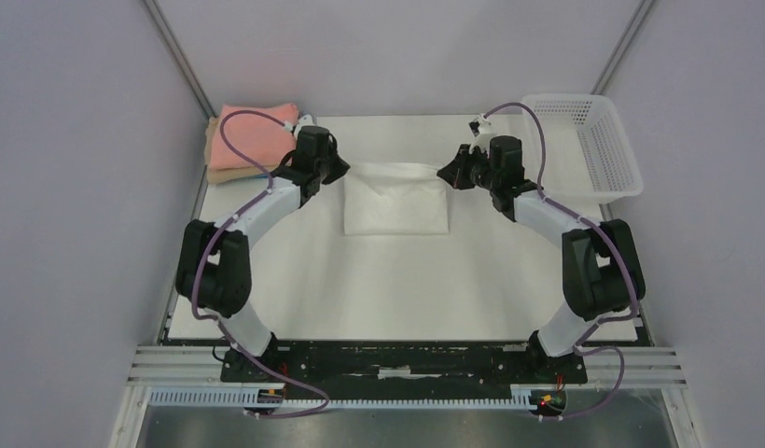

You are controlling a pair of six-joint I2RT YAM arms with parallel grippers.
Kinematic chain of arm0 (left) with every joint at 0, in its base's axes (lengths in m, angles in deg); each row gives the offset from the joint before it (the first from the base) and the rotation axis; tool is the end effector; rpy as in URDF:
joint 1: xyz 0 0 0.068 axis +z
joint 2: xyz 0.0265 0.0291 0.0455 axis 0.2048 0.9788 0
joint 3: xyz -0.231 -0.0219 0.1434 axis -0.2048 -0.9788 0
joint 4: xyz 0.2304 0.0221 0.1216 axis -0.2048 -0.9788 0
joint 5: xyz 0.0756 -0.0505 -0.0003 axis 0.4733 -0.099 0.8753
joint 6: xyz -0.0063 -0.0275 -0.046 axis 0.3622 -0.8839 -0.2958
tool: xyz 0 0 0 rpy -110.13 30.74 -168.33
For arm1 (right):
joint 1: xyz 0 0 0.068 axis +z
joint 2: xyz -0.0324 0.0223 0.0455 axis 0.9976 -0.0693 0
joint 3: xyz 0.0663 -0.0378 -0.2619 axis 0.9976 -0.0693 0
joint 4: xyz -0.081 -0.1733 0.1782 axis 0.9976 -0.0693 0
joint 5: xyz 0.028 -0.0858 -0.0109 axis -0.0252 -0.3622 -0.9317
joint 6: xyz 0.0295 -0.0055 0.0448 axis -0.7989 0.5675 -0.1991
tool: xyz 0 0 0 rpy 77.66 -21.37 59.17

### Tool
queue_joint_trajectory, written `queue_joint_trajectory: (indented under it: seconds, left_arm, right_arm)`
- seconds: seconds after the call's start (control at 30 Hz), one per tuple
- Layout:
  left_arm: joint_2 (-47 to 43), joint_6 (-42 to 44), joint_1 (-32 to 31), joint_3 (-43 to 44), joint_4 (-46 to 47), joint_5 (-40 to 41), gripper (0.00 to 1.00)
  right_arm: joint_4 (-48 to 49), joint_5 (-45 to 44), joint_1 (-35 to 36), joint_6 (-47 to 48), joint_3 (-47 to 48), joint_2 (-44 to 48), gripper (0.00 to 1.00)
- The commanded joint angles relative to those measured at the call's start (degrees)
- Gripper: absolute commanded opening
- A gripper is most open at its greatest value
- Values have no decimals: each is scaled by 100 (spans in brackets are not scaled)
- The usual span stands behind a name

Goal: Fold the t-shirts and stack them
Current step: Fold the long partially folded tshirt into a neat square

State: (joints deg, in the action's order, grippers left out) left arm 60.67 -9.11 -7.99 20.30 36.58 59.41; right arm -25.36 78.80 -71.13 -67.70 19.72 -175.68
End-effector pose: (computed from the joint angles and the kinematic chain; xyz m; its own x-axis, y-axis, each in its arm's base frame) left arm 0.3548 -0.1231 0.2674 -0.5336 -0.5292 -0.6597 -0.1741 0.8321 -0.5266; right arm 0.3519 0.1074 0.2460 -0.5273 0.1494 -0.8364 -0.4341 0.7989 0.4163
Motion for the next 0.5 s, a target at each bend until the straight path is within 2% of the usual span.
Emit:
queue_joint_trajectory:
  seconds: [0.0, 0.17, 0.23, 0.27, 0.3, 0.33, 0.37, 0.4, 0.43, 0.47]
  left_arm:
    - [858, 504, 149, 844, 68, 134, 2]
    - [1868, 623, 265, 1710, -130, 85, 2]
    - [2302, 611, 300, 2132, -398, 98, 2]
    - [2521, 583, 319, 2356, -537, 97, 3]
    - [2697, 553, 334, 2522, -600, 60, 10]
    - [2889, 537, 354, 2686, -604, 8, 28]
    - [3031, 546, 370, 2834, -605, -107, 44]
    - [3177, 606, 402, 3036, -605, -246, 62]
    - [3285, 696, 416, 3233, -660, -348, 75]
    - [3363, 750, 430, 3475, -844, -356, 77]
  right_arm:
    - [720, 357, -258, -60, 556, -593, 0]
    - [623, 324, -357, -69, 1210, -1632, 0]
    - [650, 327, -371, 6, 1433, -2022, 3]
    - [645, 297, -385, -9, 1612, -2199, 4]
    - [635, 273, -419, -67, 1764, -2400, 7]
    - [617, 143, -444, -97, 1957, -2542, 16]
    - [616, 69, -468, -54, 2161, -2705, 31]
    - [536, -34, -485, 23, 2474, -2892, 55]
    - [322, -175, -496, 109, 2799, -3035, 67]
    - [-7, -301, -497, 205, 3187, -3181, 76]
